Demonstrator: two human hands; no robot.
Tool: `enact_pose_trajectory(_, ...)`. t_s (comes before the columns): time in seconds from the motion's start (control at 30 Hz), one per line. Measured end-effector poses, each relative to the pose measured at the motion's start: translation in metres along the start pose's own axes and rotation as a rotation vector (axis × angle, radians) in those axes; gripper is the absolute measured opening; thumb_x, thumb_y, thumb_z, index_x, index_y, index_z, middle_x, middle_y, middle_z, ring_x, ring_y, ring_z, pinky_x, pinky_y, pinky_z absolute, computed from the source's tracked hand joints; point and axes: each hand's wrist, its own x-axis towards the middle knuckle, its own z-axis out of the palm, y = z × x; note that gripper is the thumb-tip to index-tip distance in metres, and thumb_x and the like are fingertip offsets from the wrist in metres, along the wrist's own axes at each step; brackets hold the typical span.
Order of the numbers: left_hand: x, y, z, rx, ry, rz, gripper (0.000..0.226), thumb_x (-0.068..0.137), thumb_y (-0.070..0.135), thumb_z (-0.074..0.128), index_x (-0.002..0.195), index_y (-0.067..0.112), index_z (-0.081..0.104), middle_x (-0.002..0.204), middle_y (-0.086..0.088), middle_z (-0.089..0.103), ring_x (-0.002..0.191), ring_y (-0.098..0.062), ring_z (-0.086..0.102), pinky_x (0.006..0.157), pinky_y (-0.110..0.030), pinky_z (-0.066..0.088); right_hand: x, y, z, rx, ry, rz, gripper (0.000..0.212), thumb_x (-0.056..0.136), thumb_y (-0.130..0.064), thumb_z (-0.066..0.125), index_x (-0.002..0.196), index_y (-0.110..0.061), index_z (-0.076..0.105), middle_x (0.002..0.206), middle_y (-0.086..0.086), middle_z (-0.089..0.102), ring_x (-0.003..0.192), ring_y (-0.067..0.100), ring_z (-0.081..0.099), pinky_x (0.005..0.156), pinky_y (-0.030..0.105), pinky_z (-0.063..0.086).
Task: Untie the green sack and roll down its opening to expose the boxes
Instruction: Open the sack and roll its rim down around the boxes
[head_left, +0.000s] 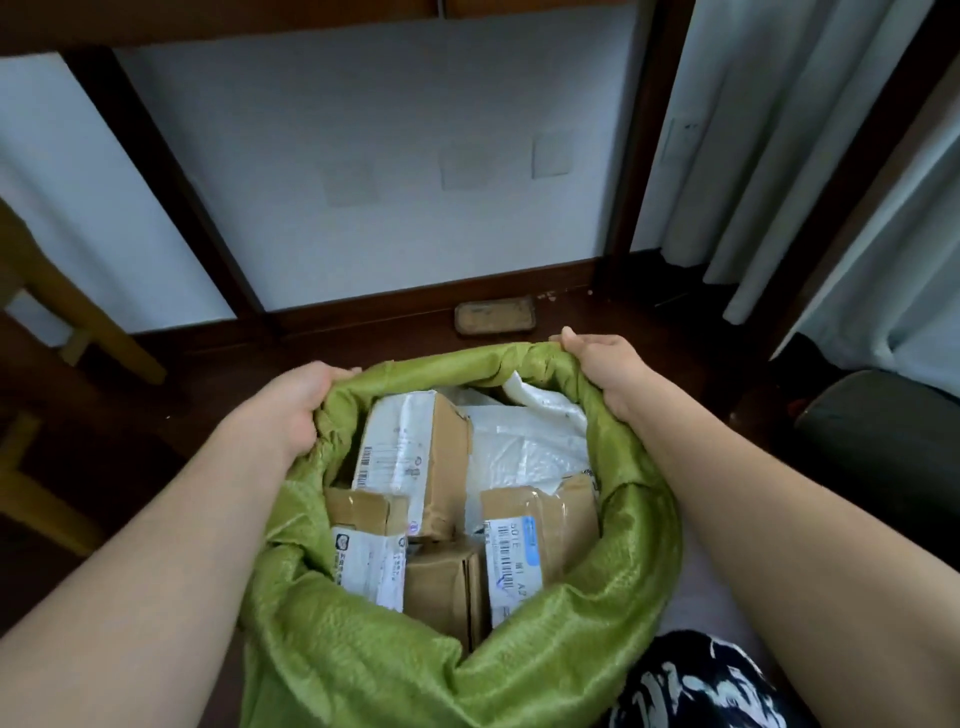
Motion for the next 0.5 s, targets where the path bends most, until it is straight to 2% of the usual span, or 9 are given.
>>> enact_pose_trajectory(0.07,0.002,-0.004,-0.001,0.137,0.098,0.069,0.032,0.091,0.035,0.059,0.082,0.005,0.066,0.076,-0.015,0.069,0.070,-0.031,0.068,0.082,-0.043,0.053,0.005,0.000,0.000,-0.210,0.128,-0.111,0.031,0.089,-0.038,0.063,0.095,-0.008,0.071,0.089,0.005,0.068,0.087,0.021,0.064,0.085,0.033,0.053)
enact_pose_trajectory(0.13,0.001,-0.008,-0.007,0.413,0.403,0.325,0.040,0.095,0.039,0.051,0.089,0.001,0.064,0.086,-0.016,0.065,0.087,-0.036,0.064,0.083,-0.042,0.050,0.005,-0.003,-0.003,-0.470,0.200,-0.251,0.031,0.088,-0.043,0.061,0.091,-0.013,0.067,0.089,0.001,0.064,0.089,0.018,0.061,0.076,0.027,0.045)
enact_pose_trajectory(0.17,-0.001,-0.010,-0.011,0.545,0.483,0.445,0.043,0.098,0.038,0.043,0.090,0.000,0.062,0.089,-0.016,0.063,0.093,-0.038,0.061,0.081,-0.041,0.047,0.002,-0.005,-0.006,-0.547,0.192,-0.290,0.029,0.088,-0.045,0.060,0.089,-0.016,0.065,0.088,-0.001,0.063,0.089,0.018,0.060,0.074,0.026,0.042)
enact_pose_trajectory(0.23,-0.009,-0.017,-0.019,0.722,0.526,0.549,0.041,0.099,0.037,0.035,0.095,0.007,0.062,0.103,-0.018,0.062,0.104,-0.040,0.055,0.086,-0.043,0.043,-0.009,-0.006,-0.011,-0.658,0.166,-0.315,0.030,0.088,-0.046,0.058,0.091,-0.017,0.066,0.088,-0.001,0.064,0.092,0.020,0.061,0.074,0.026,0.041)
enact_pose_trajectory(0.3,-0.022,-0.026,-0.024,0.907,0.580,0.441,0.037,0.095,0.043,0.040,0.111,0.018,0.063,0.125,-0.018,0.053,0.118,-0.042,0.045,0.099,-0.048,0.038,-0.021,-0.001,-0.011,-0.751,0.142,-0.291,0.044,0.087,-0.052,0.055,0.108,-0.015,0.067,0.104,0.006,0.066,0.105,0.025,0.060,0.082,0.031,0.046)
enact_pose_trajectory(0.37,-0.037,-0.036,-0.022,1.014,0.606,0.288,0.045,0.089,0.050,0.048,0.123,0.022,0.059,0.136,-0.018,0.039,0.126,-0.041,0.034,0.103,-0.050,0.032,-0.038,0.003,-0.012,-0.869,0.138,-0.171,0.063,0.081,-0.060,0.056,0.129,-0.020,0.055,0.128,0.014,0.052,0.123,0.033,0.046,0.097,0.042,0.041)
enact_pose_trajectory(0.4,-0.045,-0.041,-0.020,1.017,0.618,0.247,0.049,0.086,0.052,0.052,0.123,0.020,0.058,0.136,-0.017,0.036,0.127,-0.041,0.033,0.102,-0.050,0.033,-0.045,0.004,-0.013,-0.907,0.146,-0.106,0.065,0.079,-0.060,0.059,0.132,-0.022,0.052,0.132,0.016,0.045,0.126,0.036,0.040,0.098,0.044,0.039)
enact_pose_trajectory(0.43,-0.052,-0.045,-0.019,0.987,0.634,0.232,0.050,0.085,0.052,0.055,0.122,0.017,0.058,0.135,-0.018,0.037,0.124,-0.041,0.036,0.099,-0.049,0.036,-0.052,0.006,-0.013,-0.910,0.162,-0.072,0.061,0.079,-0.055,0.062,0.129,-0.021,0.053,0.131,0.017,0.043,0.124,0.037,0.041,0.093,0.043,0.041)
enact_pose_trajectory(0.5,-0.058,-0.054,-0.020,0.888,0.658,0.262,0.043,0.087,0.043,0.058,0.115,0.010,0.061,0.127,-0.020,0.048,0.116,-0.043,0.048,0.089,-0.046,0.044,-0.063,0.010,-0.013,-0.832,0.220,-0.104,0.039,0.082,-0.041,0.065,0.109,-0.013,0.061,0.112,0.014,0.054,0.106,0.035,0.053,0.073,0.034,0.041)
